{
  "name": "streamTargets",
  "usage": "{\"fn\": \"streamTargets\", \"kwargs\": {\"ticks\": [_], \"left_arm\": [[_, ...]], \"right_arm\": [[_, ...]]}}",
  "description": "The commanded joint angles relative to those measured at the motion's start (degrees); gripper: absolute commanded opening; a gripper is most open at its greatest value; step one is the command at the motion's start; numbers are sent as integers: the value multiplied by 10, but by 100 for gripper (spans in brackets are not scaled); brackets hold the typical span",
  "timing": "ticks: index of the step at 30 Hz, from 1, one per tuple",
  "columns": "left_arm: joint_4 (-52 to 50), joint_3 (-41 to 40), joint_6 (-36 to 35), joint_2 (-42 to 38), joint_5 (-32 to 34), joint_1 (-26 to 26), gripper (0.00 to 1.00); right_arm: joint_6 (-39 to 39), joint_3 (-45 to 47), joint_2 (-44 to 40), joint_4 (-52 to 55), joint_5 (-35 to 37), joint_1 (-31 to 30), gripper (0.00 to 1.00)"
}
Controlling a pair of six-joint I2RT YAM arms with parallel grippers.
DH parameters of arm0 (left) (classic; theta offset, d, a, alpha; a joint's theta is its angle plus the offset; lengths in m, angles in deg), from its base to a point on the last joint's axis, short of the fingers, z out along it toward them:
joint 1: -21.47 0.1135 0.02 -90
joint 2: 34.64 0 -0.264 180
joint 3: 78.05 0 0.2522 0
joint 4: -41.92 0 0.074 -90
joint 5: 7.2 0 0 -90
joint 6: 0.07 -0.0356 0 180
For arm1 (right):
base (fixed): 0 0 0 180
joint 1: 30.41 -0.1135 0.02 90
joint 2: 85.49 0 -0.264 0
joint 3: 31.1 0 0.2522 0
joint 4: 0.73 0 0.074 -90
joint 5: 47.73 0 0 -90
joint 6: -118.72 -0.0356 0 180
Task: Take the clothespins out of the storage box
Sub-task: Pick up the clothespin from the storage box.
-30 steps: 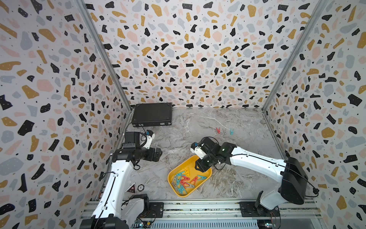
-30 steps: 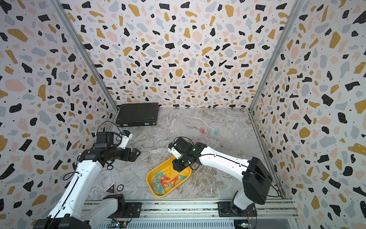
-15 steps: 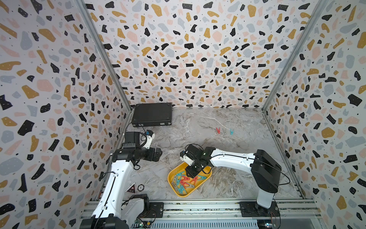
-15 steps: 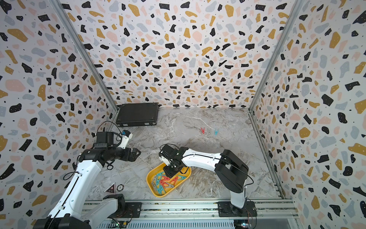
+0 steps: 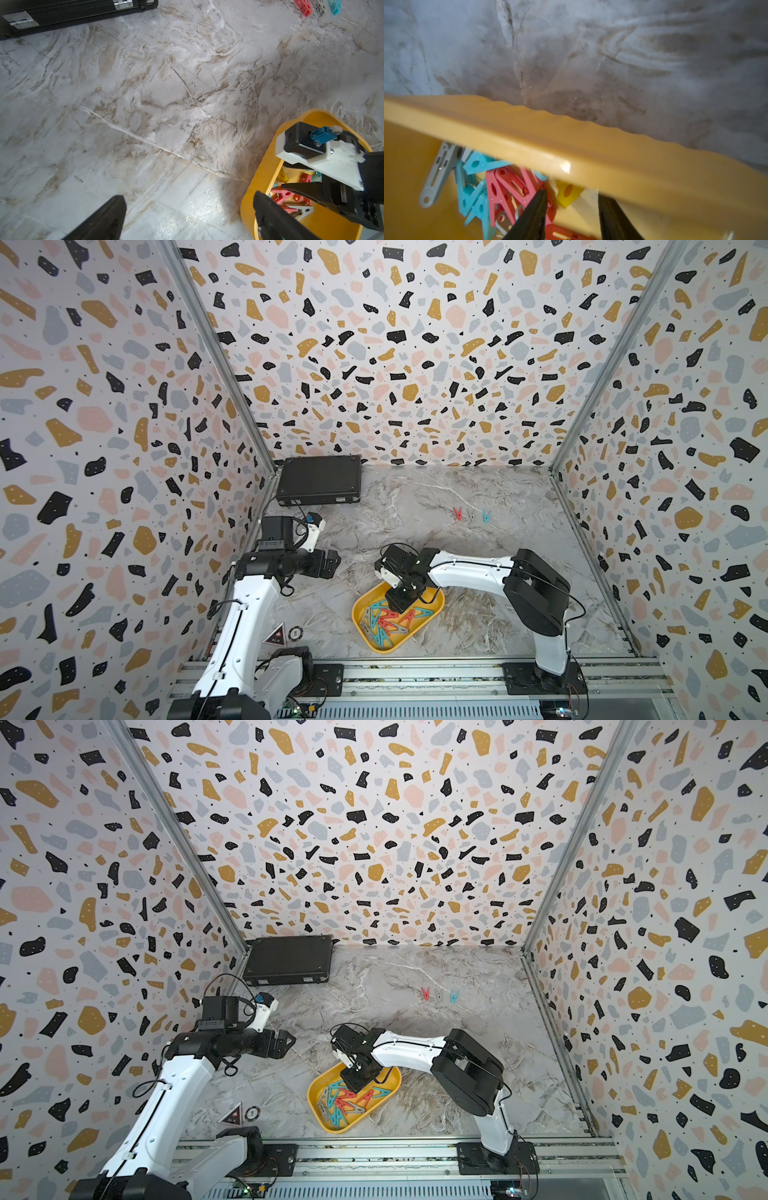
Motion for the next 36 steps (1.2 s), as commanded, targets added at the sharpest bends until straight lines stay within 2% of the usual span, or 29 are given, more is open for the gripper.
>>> {"fn": "streamTargets", "kwargs": {"ticks": [1,22,30,36], "left_arm": [[10,-7,0,-3,-7,-1,100],[10,-7,-1,-6,-8,-1,100],[10,-8,-1,-8,-6,-1,100],[9,-8,-2,-8,-7,-1,100]], "right_arm": [[0,-24,3,13,4,-1,46],[-16,-19,26,35,71,0,37],[-17,-16,34,37,80,0,38],[-17,-13,34,36,84,0,43]]}}
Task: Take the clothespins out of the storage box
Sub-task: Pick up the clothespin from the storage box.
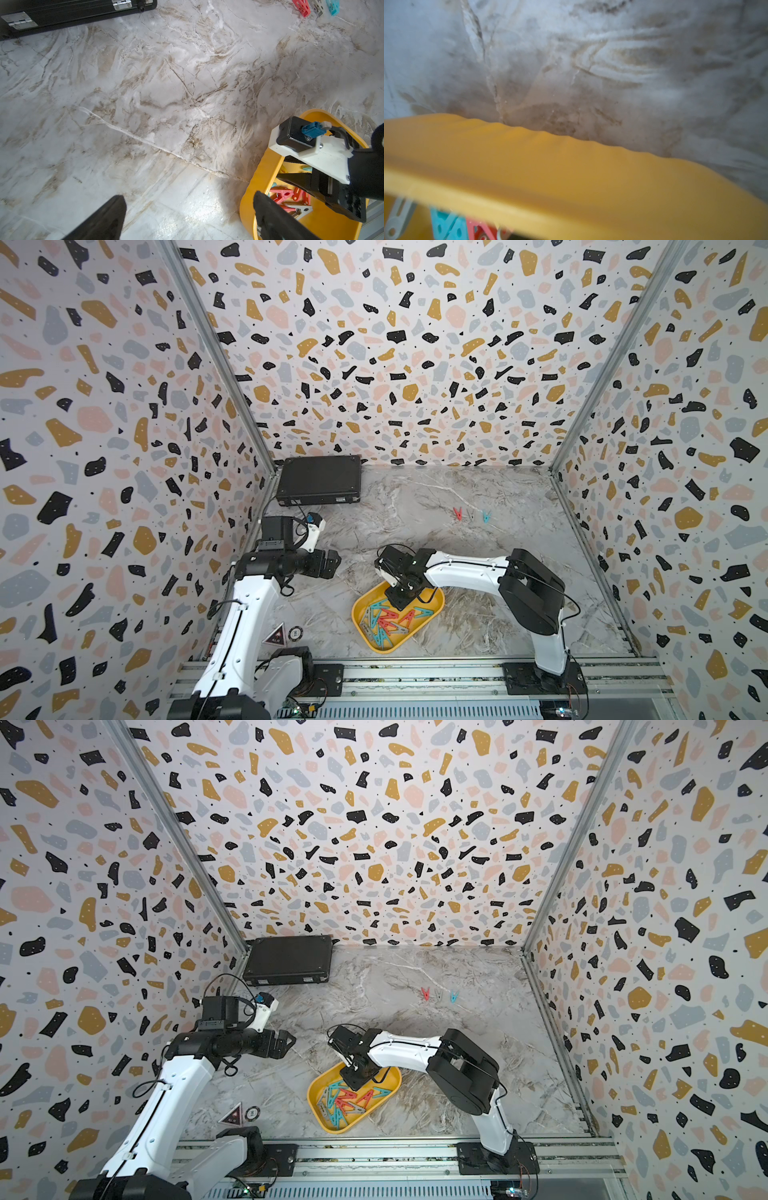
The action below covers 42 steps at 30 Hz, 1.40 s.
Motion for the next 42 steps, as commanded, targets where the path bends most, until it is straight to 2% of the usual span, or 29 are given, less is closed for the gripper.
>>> {"fn": "streamTargets", "kwargs": {"ticks": [1,5,7,20,33,42], "left_arm": [[10,-7,-1,-8,-6,-1,100],[10,-8,-2,-7,-7,0,100],[10,-7,-3,-8,-7,-1,100],[10,-8,-3,-7,-8,-1,100],[11,-7,-3,-4,-5,-1,100],[11,-7,-2,-2,-3,0,100]], "right_arm": [[-4,3,18,28,22,0,44],[-5,6,17,30,30,0,43],[-6,8,16,30,36,-19,42],[-4,16,-19,31,52,-18,21],[-4,45,-109,34,46,-19,14],[-5,45,-188,64,67,-18,14]]}}
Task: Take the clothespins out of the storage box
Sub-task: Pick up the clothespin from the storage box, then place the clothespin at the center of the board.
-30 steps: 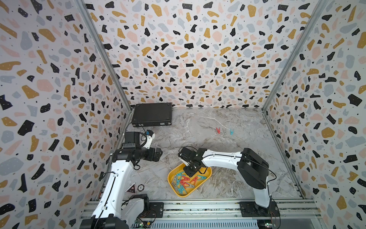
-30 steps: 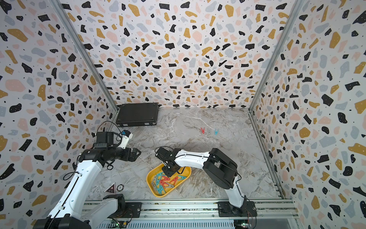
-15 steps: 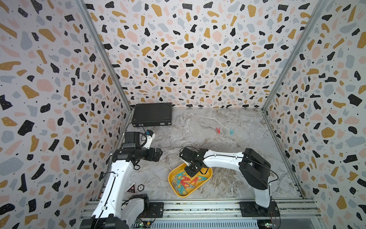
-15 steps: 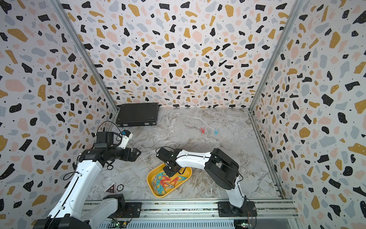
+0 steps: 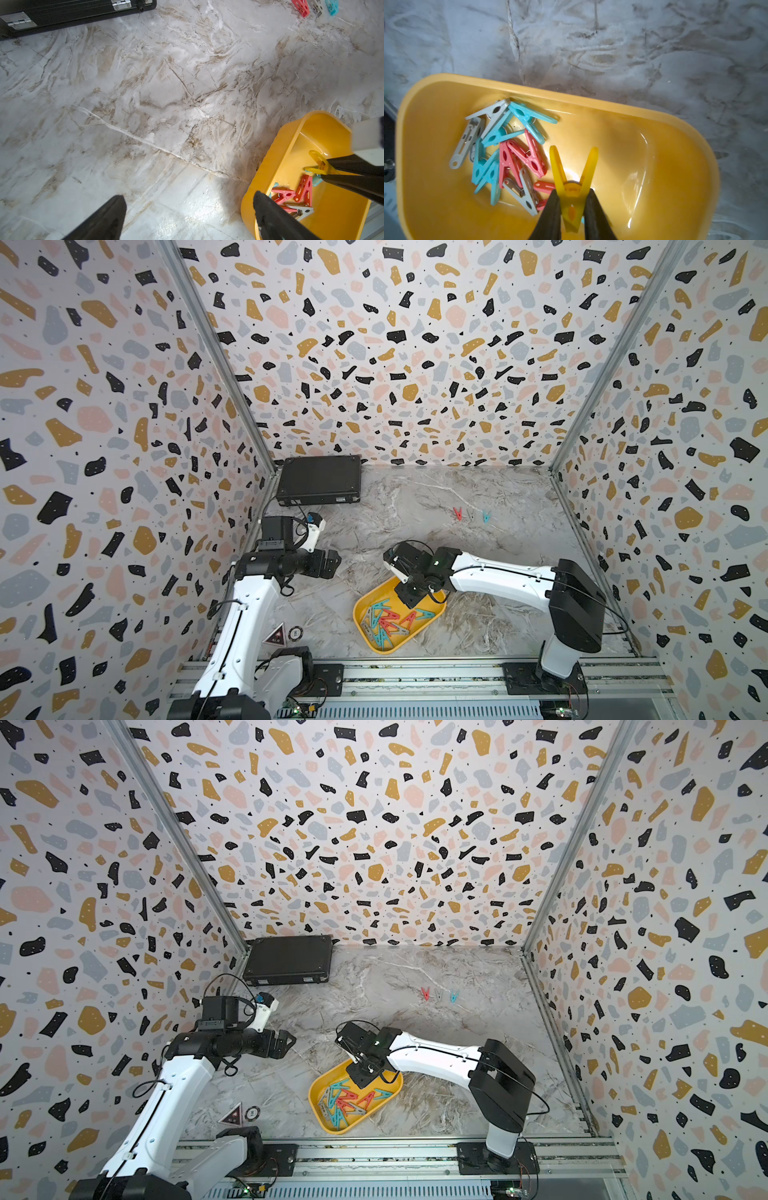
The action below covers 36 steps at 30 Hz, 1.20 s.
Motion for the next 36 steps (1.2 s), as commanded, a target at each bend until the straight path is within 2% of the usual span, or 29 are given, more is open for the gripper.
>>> {"fn": "streamTargets", "kwargs": {"ticks": [1,7,17,26,32,36], "left_arm": [[11,-7,-3,-2,-1,-1,100],[10,-8,-2,0,-2,-1,100],[10,-7,-3,2,-1,-1,100],[10,-7,-3,2,-3,-1,100],[10,-8,-3,2,-4,-1,100],[10,-8,-3,0,-5,-1,100]], "right_arm": [[-1,-3,-41,35,22,-3,14],[17,-14,-70,71,45,7,13],[43,1,-114,105,40,117,13],[73,23,-107,109,11,254,13],[89,28,-78,96,17,347,13],[82,14,-46,90,-6,415,12]]}}
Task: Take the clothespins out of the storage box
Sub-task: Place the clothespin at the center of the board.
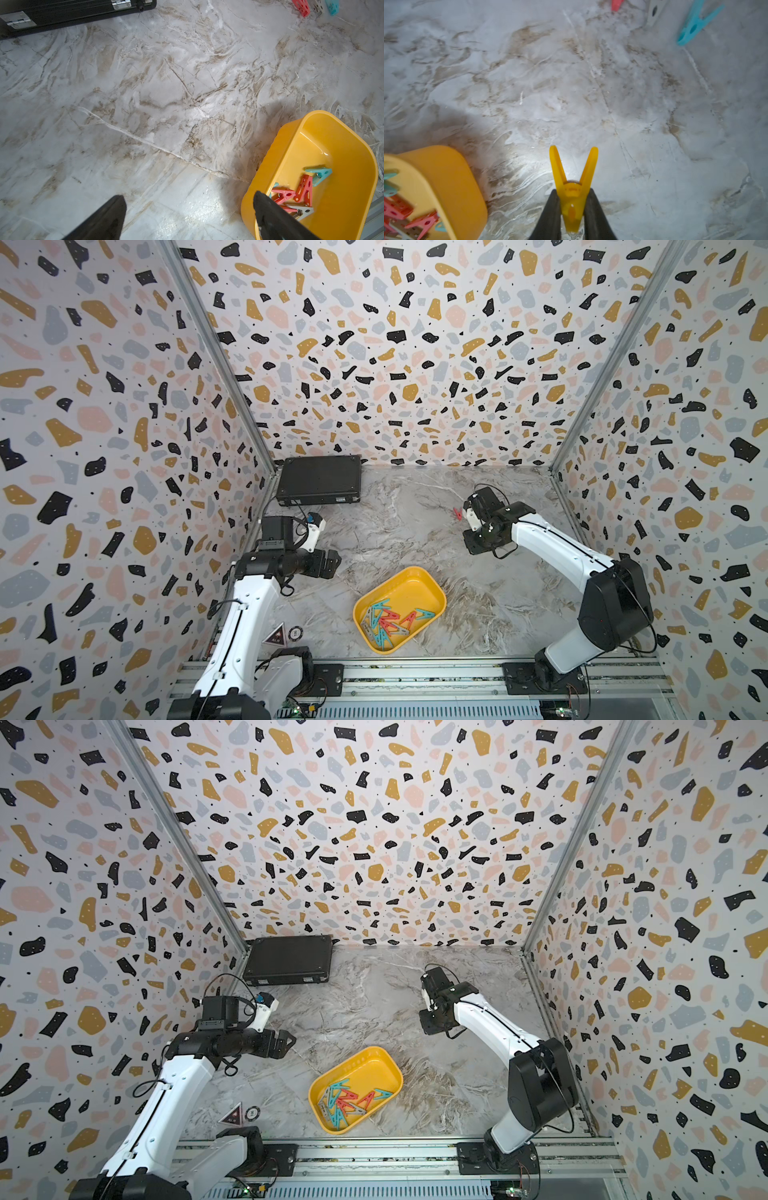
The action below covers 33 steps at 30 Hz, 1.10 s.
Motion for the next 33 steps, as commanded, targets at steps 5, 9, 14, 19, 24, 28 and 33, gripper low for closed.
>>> {"fn": "streamTargets", "kwargs": {"ticks": [5,9,14,19,24,28,33], "left_arm": [[9,-8,-3,-1,-7,-1,100],[9,-8,-5,-1,-8,-1,100],[8,-8,-5,-3,-10,-1,100],[8,-8,-5,-3,-11,-1,100],[8,-8,-5,-3,-12,-1,100],[7,-7,-5,-3,-13,-1,100],[7,-7,-6,-2,-13,-1,100]], "right_arm": [[-11,-44,53,-3,-26,86,12],[-26,-66,84,-21,-34,117,13],[-27,-126,142,-6,-31,155,13],[-27,-175,188,-3,-23,184,13],[-24,-229,236,9,-26,211,13],[-13,-282,284,32,-19,220,14],[-10,-338,333,51,-17,229,14]]}}
